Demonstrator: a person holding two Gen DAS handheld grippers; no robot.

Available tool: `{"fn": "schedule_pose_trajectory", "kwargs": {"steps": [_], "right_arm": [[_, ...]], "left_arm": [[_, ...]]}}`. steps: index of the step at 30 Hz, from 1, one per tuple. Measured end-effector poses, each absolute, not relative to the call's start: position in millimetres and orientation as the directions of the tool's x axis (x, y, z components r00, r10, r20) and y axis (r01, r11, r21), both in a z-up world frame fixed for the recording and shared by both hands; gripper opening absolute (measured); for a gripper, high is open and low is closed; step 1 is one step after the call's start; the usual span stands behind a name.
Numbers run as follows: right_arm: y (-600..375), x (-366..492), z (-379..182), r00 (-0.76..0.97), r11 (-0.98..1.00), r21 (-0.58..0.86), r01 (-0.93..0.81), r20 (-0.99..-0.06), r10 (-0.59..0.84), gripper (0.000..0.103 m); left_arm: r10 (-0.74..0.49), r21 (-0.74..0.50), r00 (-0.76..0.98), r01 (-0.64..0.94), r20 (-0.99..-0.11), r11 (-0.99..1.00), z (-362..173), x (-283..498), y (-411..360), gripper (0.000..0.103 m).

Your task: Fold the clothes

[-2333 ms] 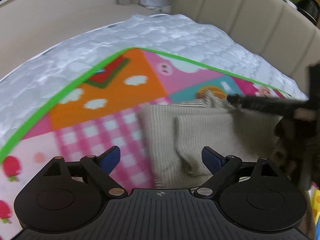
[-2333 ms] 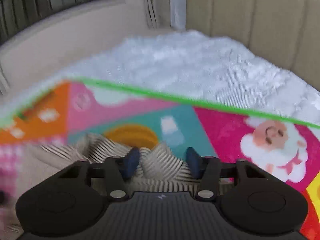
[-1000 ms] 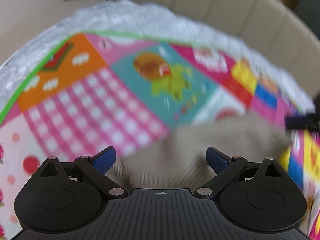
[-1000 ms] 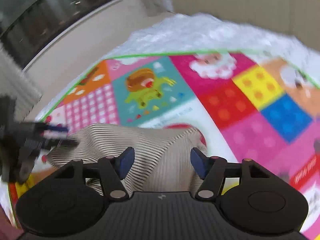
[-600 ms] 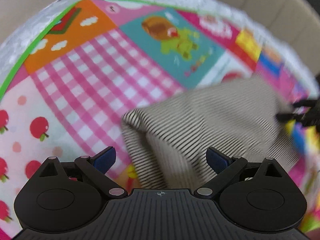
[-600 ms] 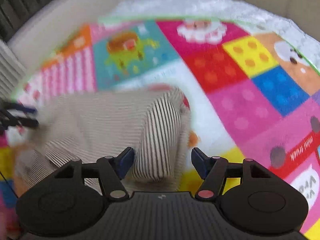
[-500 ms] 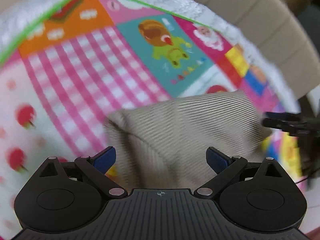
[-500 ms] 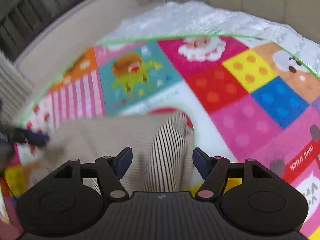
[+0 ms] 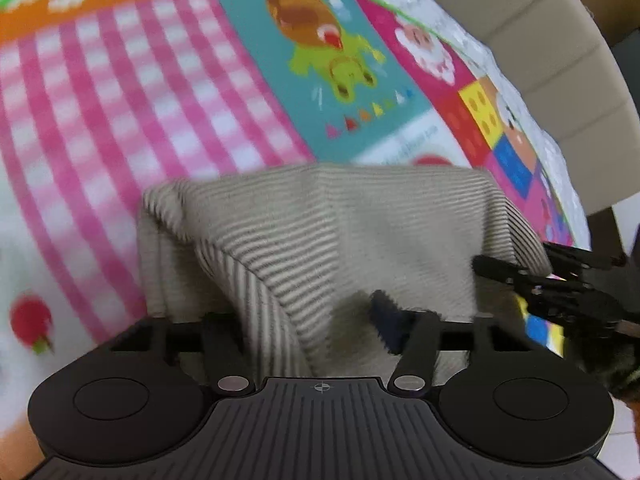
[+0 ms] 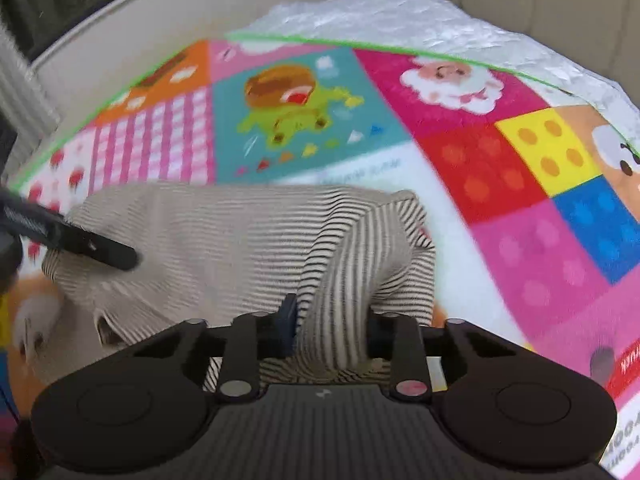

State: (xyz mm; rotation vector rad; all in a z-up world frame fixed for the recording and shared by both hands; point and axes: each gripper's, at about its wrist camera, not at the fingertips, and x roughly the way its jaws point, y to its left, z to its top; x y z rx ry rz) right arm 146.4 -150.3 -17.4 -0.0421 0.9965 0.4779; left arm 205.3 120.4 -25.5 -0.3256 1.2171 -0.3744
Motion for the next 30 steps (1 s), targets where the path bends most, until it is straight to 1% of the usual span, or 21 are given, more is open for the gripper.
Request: {"fn": "schedule_pose_trajectory", "kwargs": {"steps": [1, 5, 8, 11, 15, 18, 21, 22, 23, 24, 25, 26, 27, 28, 29, 30], "right_arm": [[-151.4, 155.7, -12.3, 0.467, 0.899, 0.193, -0.393, -0.801, 0.375, 0.023], [-164.3, 184.9, 9.6, 0.517, 0.902, 0.273, -0.334, -0.747, 0.418, 0.023], [-173.8, 181.5, 13.3, 0.509, 0.893, 0.318, -0.319, -0.737, 0.444, 0.023], [-180.8, 166.9, 10.9, 0.473, 0.880, 0.349, -0.323, -0.746, 0.469, 0.023], [-183.4, 142.9, 4.9, 0.421, 0.870, 0.353, -0.345, -0.770, 0.479, 0.023], [-182.0, 131.0, -5.2, 0.397, 0.880, 0.323, -0.349, -0.799, 0.451, 0.023], [-175.9, 124.5, -19.6, 0.392, 0.895, 0.260, -0.361, -0.829, 0.399, 0.026], [-173.6, 123.6, -22.2, 0.399, 0.898, 0.233, -0.373, -0.834, 0.382, 0.028], [-171.6, 122.8, -23.7, 0.406, 0.899, 0.207, -0.387, -0.836, 0.368, 0.030], [-169.9, 122.5, -23.6, 0.413, 0.898, 0.183, -0.401, -0.839, 0.355, 0.036], [-168.6, 122.7, -21.8, 0.419, 0.896, 0.161, -0.414, -0.840, 0.344, 0.043], [-168.0, 123.4, -19.3, 0.423, 0.895, 0.145, -0.421, -0.842, 0.335, 0.048], [-169.6, 125.6, -15.1, 0.430, 0.899, 0.142, -0.414, -0.840, 0.331, 0.059], [-173.0, 128.9, -10.0, 0.441, 0.905, 0.146, -0.399, -0.835, 0.329, 0.062], [-177.0, 132.7, -4.8, 0.453, 0.911, 0.159, -0.381, -0.827, 0.334, 0.062], [-181.7, 137.2, 0.5, 0.466, 0.915, 0.183, -0.361, -0.814, 0.346, 0.063]], "left_arm": [[-0.445, -0.433, 0.332, 0.113, -0.832, 0.894, -19.8, 215.0, 121.8, 0.034], [-0.444, -0.435, 0.481, 0.139, -0.756, 0.890, 17.7, 236.6, 129.5, 0.030], [-0.458, -0.434, 0.506, 0.174, -0.731, 0.884, 32.7, 232.2, 132.4, 0.029], [-0.474, -0.437, 0.460, 0.193, -0.751, 0.879, 32.0, 218.7, 134.1, 0.029], [-0.476, -0.402, 0.395, 0.258, -0.786, 0.879, 27.5, 192.4, 133.0, 0.029], [-0.467, -0.376, 0.351, 0.298, -0.812, 0.877, 17.2, 175.8, 128.9, 0.030], [-0.425, -0.356, 0.295, 0.259, -0.856, 0.898, -5.6, 171.0, 126.9, 0.031], [-0.402, -0.342, 0.284, 0.238, -0.871, 0.909, -12.6, 170.8, 127.3, 0.033], [-0.379, -0.327, 0.271, 0.218, -0.885, 0.920, -19.6, 170.7, 127.6, 0.042], [-0.355, -0.311, 0.258, 0.198, -0.898, 0.930, -26.6, 170.6, 128.0, 0.046], [-0.351, -0.311, 0.258, 0.187, -0.900, 0.932, -26.8, 171.6, 129.4, 0.047], [-0.352, -0.314, 0.260, 0.177, -0.899, 0.933, -25.6, 172.8, 131.1, 0.053], [-0.343, -0.307, 0.268, 0.166, -0.900, 0.937, -22.8, 175.1, 132.2, 0.058], [-0.331, -0.297, 0.282, 0.155, -0.901, 0.942, -19.6, 177.4, 134.0, 0.068], [-0.328, -0.298, 0.291, 0.143, -0.899, 0.944, -16.9, 179.4, 136.3, 0.074], [-0.345, -0.320, 0.282, 0.131, -0.895, 0.938, -15.6, 181.6, 139.1, 0.076]]}}
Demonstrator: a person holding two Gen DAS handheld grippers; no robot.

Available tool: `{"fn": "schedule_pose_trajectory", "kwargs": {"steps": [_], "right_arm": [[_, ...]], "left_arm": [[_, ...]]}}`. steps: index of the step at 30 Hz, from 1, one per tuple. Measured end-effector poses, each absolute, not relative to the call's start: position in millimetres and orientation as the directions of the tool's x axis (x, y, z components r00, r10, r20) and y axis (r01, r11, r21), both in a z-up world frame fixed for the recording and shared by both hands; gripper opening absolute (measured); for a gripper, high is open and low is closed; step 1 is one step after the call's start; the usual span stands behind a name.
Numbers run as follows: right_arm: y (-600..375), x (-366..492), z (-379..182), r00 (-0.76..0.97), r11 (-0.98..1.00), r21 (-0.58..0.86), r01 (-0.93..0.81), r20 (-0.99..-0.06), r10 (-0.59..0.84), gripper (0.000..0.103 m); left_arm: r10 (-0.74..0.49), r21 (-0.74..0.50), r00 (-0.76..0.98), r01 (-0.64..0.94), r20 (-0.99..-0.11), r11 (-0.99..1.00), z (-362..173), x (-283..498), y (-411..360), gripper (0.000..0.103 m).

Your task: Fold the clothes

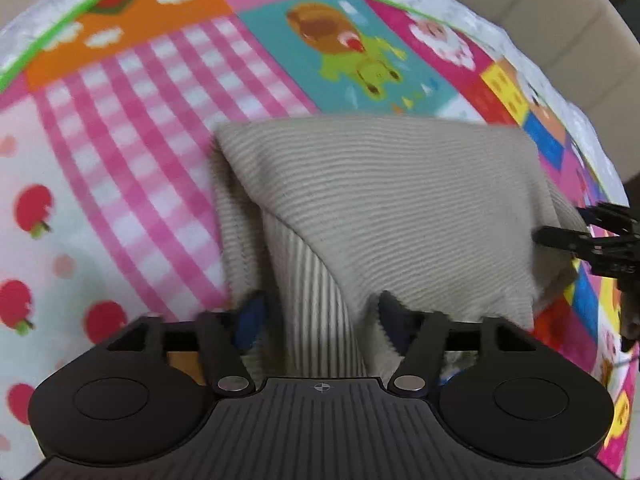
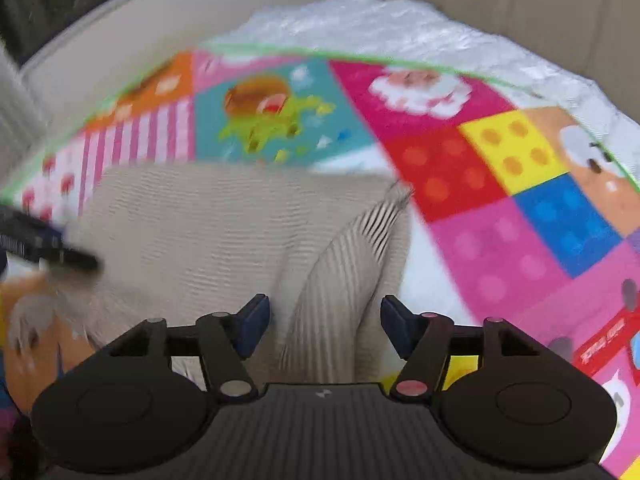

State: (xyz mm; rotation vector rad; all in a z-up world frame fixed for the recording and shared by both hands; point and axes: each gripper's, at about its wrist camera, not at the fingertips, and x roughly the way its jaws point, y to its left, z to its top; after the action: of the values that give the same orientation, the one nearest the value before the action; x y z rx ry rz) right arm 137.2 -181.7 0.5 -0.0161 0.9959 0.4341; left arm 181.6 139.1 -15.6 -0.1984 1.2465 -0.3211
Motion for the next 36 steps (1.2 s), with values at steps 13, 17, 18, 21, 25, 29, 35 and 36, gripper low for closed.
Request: {"fn": "schedule_pose_trajectory", "kwargs": {"steps": [13, 17, 18, 21, 25, 29, 35, 36], "right_arm": [[-164.4, 199.1, 18.6, 0.588, 0.930, 0.147, -0.338, -0.739, 0.331, 0.063], [-153.9, 220.0, 1.0, 0.546, 0.921, 0.159, -0.355, -0.765, 0.343, 0.063], [-151.9, 223.4, -4.6, 0.534, 0.920, 0.158, -0.359, -0.774, 0.342, 0.063], [-147.8, 231.7, -22.5, 0.500, 0.920, 0.145, -0.363, -0.803, 0.324, 0.063], [-144.7, 235.5, -39.4, 0.482, 0.920, 0.087, -0.381, -0.831, 0.278, 0.063], [-147.6, 229.4, -43.7, 0.476, 0.914, 0.059, -0.400, -0.839, 0.263, 0.063], [-169.7, 202.5, -43.4, 0.454, 0.929, 0.090, -0.360, -0.853, 0.258, 0.063], [-173.7, 195.4, -42.7, 0.450, 0.932, 0.100, -0.348, -0.855, 0.260, 0.063]], "left_arm": [[-0.447, -0.445, 0.112, 0.039, -0.888, 0.895, -9.7, 174.9, 121.6, 0.086], [-0.498, -0.497, 0.067, 0.031, -0.865, 0.867, -9.3, 168.5, 121.0, 0.088], [-0.515, -0.514, 0.057, 0.028, -0.855, 0.857, -8.8, 166.9, 121.9, 0.088], [-0.599, -0.599, 0.026, 0.026, -0.800, 0.800, -11.3, 160.4, 120.2, 0.090], [-0.622, -0.621, 0.023, 0.033, -0.783, 0.783, -24.0, 157.6, 112.9, 0.093], [-0.567, -0.567, 0.028, 0.008, -0.823, 0.824, -40.7, 166.8, 112.9, 0.093], [-0.519, -0.519, 0.075, 0.020, -0.852, 0.855, -48.4, 185.1, 108.1, 0.091], [-0.508, -0.508, 0.086, 0.023, -0.857, 0.861, -48.6, 188.8, 106.7, 0.092]]}}
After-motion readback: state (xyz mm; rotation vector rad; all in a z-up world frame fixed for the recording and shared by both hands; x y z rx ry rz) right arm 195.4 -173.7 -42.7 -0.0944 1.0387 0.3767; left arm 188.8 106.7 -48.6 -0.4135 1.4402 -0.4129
